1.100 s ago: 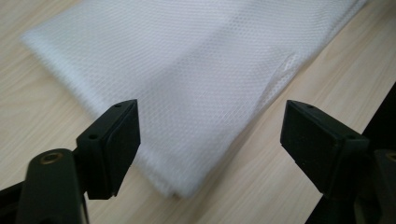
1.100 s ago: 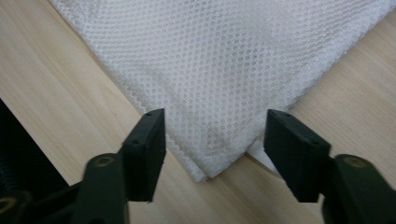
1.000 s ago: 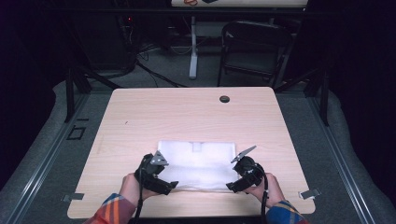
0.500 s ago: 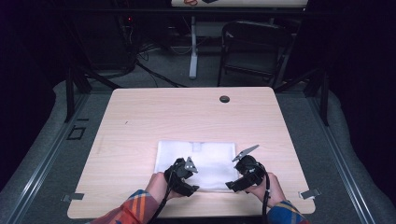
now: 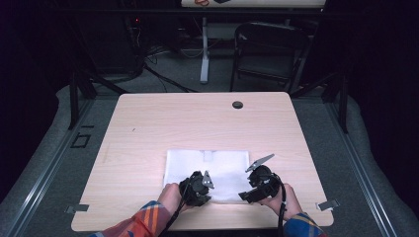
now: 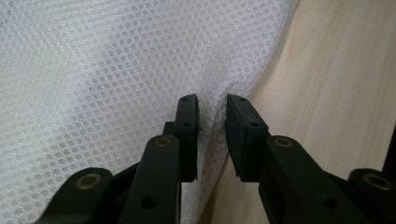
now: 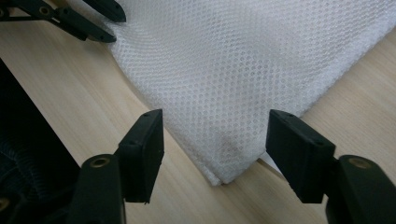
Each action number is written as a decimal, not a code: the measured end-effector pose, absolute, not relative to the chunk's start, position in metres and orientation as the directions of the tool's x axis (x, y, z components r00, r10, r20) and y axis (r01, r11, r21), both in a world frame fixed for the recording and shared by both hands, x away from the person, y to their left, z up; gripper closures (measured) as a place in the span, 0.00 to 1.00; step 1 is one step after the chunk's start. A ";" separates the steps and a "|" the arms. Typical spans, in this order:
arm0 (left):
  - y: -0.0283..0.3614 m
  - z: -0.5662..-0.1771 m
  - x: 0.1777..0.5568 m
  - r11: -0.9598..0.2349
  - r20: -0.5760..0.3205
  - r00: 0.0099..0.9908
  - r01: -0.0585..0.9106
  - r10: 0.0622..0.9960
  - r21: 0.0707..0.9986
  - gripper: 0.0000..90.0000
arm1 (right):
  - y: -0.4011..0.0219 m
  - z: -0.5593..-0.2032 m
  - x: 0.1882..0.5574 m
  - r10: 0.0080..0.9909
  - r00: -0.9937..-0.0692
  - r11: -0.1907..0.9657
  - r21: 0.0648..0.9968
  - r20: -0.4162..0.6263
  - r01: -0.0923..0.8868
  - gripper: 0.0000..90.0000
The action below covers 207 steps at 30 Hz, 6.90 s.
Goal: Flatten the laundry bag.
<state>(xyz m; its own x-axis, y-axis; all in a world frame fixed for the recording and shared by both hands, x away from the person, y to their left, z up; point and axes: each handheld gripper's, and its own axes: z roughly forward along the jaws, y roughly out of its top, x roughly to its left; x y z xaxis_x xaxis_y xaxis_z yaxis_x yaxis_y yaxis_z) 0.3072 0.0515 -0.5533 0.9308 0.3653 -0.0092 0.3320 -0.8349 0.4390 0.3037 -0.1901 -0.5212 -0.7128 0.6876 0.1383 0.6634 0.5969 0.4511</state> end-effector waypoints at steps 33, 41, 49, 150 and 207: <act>0.058 -0.539 0.308 -0.787 0.003 0.920 0.334 0.393 0.519 0.97 | -0.168 -0.517 0.285 0.581 -0.805 0.670 0.494 0.116 0.554 0.89; 0.060 -0.537 0.308 -0.763 -0.004 0.915 0.340 0.404 0.549 0.96 | -0.144 -0.532 0.283 0.539 -0.841 0.719 0.491 0.053 0.492 1.00; 0.060 -0.537 0.309 -0.758 -0.019 0.916 0.343 0.400 0.555 0.96 | -0.136 -0.541 0.286 0.552 -0.834 0.722 0.493 0.011 0.485 1.00; 0.076 -0.462 0.365 -0.659 0.022 0.843 0.404 0.538 0.634 0.98 | -0.123 -0.554 0.283 0.485 -0.874 0.797 0.404 0.015 0.449 1.00; 0.063 -0.414 0.430 -0.671 0.168 0.779 0.383 0.604 0.635 0.98 | -0.130 -0.553 0.277 0.447 -0.885 0.807 0.369 0.127 0.461 1.00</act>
<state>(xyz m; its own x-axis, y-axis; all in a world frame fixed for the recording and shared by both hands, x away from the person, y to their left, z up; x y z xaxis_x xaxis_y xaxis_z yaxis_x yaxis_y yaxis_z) 0.4303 0.0633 -0.4145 0.7792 0.6038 0.1681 0.3829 -0.6709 0.6351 0.2768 -0.1299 -0.5534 -0.8855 0.4470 0.1271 0.4605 0.8074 0.3687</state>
